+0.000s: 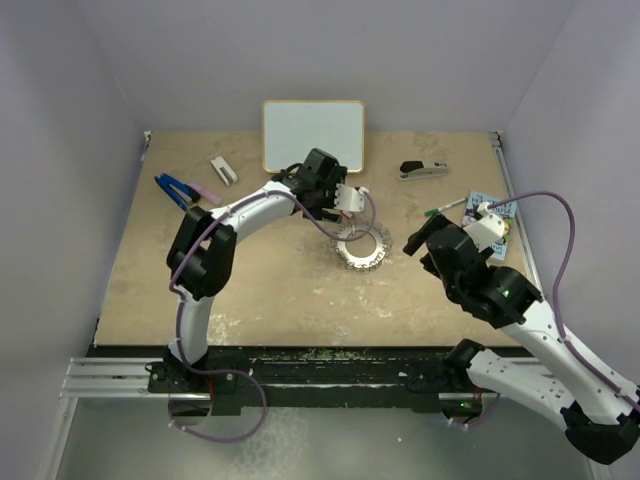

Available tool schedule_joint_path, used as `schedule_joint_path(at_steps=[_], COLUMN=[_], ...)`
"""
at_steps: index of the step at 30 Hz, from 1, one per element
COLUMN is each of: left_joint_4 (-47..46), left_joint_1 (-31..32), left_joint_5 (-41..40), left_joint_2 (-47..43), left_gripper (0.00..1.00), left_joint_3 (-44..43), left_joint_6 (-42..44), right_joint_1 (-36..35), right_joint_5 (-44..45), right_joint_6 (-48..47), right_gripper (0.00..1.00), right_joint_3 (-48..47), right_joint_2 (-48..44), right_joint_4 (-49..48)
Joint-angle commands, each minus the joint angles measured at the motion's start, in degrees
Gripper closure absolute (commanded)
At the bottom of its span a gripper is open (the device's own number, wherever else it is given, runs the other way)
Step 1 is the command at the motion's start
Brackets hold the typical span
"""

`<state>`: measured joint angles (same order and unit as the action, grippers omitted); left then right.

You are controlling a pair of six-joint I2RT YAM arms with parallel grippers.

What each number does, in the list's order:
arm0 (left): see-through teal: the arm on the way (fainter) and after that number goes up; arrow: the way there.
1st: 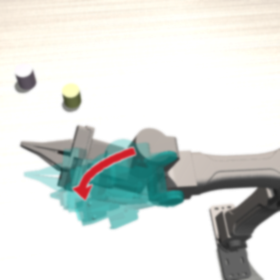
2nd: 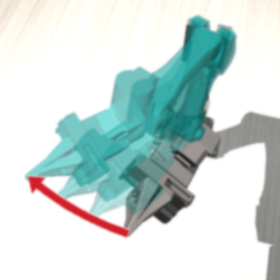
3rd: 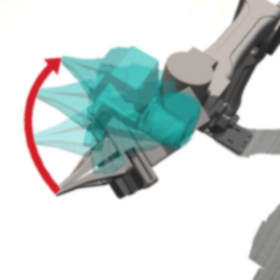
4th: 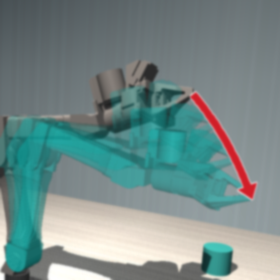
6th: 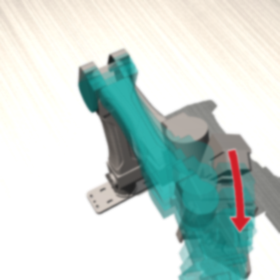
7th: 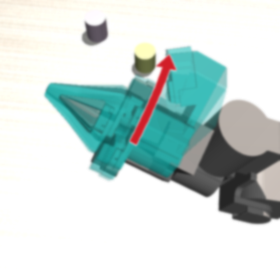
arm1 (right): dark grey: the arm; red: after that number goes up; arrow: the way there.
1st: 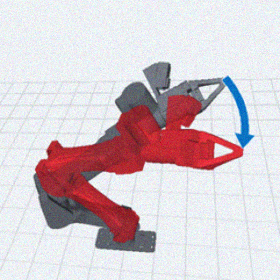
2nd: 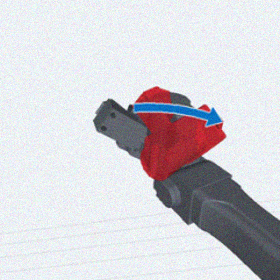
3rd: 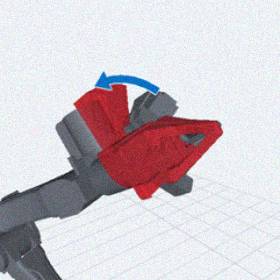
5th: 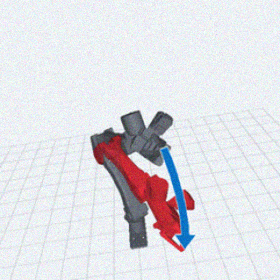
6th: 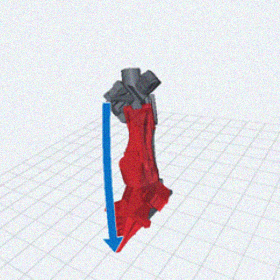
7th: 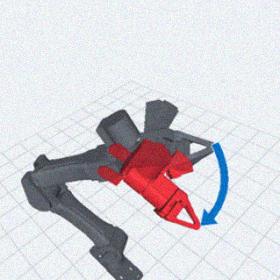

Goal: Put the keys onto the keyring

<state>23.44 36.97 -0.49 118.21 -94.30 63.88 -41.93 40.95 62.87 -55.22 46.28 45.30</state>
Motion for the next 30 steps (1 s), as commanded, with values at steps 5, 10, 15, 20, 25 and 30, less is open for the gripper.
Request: schedule_joint_path(at_steps=[5,10,15,20,25,30], left_joint_4=[-1.9,-1.5,-3.7,-3.7,-3.8,-4.1], left_joint_1=[-11.6,-16.0,-17.0,-18.3,-18.8,-18.9], left_joint_5=[-0.5,0.5,-1.0,-1.0,-0.7,-0.5], left_joint_2=[-3.2,-11.5,-19.7,-24.7,-27.5,-28.6], left_gripper=[0.02,0.02,0.02,0.02,0.02,0.02], left_joint_3=[-6.9,-1.3,8.5,12.9,15.1,16.0], left_joint_6=[-14.3,-19.8,-21.7,-23.7,-24.3,-25.6], right_joint_1=[0.2,0.2,0.2,0.2,0.2,0.2], right_joint_5=[2.6,2.8,3.6,4.3,4.6,4.7], right_joint_6=[-4.5,-5.7,-8.3,-5.6,-5.9,-6.7], right_gripper=[0.00,0.00,0.01,0.00,0.00,0.00], right_joint_3=[-0.3,-0.8,-0.3,-1.9,-2.0,-1.9], right_joint_2=[1.0,2.2,3.2,4.8,3.5,1.4], right_joint_4=[-4.0,-5.4,-7.6,-3.2,-2.8,-2.5])
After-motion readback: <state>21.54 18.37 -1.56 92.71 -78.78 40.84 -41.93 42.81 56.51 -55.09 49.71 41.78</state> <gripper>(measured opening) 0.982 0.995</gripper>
